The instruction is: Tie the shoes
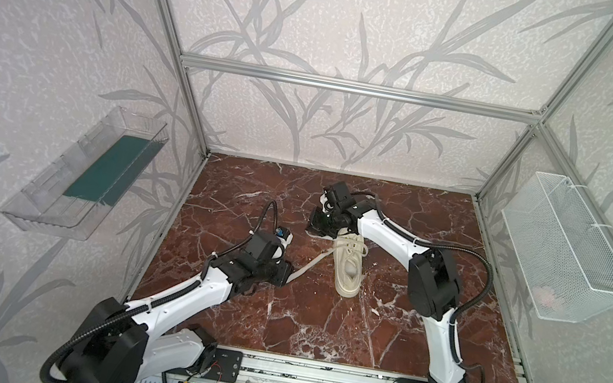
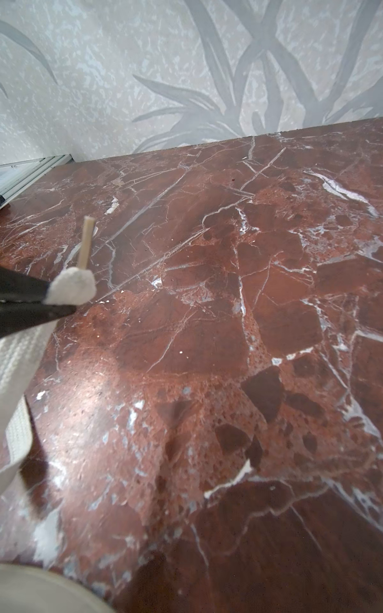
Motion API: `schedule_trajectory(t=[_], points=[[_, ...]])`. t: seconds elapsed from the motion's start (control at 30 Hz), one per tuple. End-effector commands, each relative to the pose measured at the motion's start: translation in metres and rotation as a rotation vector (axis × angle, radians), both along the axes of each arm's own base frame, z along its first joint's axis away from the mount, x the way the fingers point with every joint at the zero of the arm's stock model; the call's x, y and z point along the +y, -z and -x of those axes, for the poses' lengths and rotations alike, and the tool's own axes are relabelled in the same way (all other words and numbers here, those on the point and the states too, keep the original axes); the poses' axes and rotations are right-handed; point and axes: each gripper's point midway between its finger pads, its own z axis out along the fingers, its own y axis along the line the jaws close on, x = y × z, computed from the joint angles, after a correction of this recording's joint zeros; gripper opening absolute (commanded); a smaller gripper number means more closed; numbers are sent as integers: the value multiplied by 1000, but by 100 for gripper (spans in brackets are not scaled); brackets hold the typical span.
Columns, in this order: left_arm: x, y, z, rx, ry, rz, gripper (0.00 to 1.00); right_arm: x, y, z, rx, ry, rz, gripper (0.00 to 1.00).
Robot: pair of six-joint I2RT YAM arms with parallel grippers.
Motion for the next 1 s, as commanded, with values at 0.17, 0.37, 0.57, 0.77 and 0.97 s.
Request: schedule_trajectory(t=[0.17,0.37,0.57,0.77,0.97], points=[[1,-2,-2,-22,-1,1,52,6,-4,0,5,-9,-22,55],[-2,-2,-5,-28,2,13,52,5,-28,-1,-44,-25,-50,76],[-10,-2,-9,-30,25,34,52,-3,-59,-4,-91,-10,-91,79],[-26,0,-23,-27,64,43,52,-39,-93,-10,-151,34,-122,80],[-49,6,-43,-4,117,57,52,-100,-100,-12,-176,83,-97,80]])
